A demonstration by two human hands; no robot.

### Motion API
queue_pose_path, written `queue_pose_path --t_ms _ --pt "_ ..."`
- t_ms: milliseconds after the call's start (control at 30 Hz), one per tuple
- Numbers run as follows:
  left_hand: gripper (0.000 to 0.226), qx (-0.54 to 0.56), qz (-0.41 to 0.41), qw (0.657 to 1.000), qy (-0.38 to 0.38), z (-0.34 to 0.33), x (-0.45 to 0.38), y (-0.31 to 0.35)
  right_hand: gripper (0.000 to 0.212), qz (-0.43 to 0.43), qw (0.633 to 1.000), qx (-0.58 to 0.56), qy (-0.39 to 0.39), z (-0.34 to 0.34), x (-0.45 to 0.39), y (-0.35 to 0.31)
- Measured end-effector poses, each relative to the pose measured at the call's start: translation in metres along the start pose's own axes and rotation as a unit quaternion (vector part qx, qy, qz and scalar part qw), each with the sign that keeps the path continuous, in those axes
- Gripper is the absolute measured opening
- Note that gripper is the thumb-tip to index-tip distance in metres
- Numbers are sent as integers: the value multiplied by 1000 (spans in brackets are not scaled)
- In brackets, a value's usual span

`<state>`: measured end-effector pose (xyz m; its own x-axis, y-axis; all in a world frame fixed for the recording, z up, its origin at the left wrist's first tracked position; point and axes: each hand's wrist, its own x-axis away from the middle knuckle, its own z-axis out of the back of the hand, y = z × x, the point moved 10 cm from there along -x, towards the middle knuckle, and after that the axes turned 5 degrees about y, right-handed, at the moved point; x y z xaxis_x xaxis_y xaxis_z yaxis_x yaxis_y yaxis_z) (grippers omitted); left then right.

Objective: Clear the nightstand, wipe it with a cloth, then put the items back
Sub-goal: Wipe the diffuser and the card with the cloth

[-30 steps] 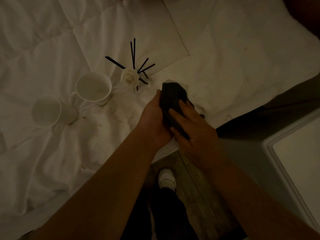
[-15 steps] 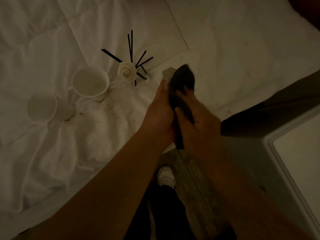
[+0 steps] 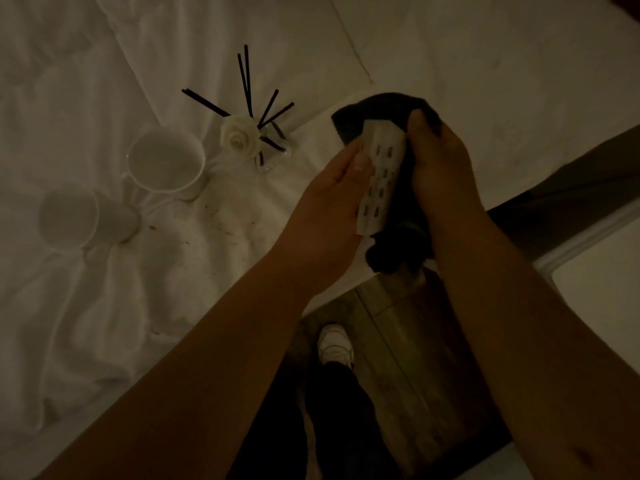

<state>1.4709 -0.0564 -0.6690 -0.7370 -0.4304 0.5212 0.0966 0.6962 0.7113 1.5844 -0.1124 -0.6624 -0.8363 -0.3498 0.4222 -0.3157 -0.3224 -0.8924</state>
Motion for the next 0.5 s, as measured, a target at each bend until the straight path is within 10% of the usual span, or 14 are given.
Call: queue_pose_path --t_ms 200,300,500 --pt "24 -247 -135 914 292 48 2 32 15 1 994 -110 11 7 44 12" --pt "28 -302 -146 906 257 37 2 31 28 38 992 -116 -21 -6 65 8" --pt "56 44 82 994 57 -1 8 -28 31 39 992 -51 -106 -32 81 3"
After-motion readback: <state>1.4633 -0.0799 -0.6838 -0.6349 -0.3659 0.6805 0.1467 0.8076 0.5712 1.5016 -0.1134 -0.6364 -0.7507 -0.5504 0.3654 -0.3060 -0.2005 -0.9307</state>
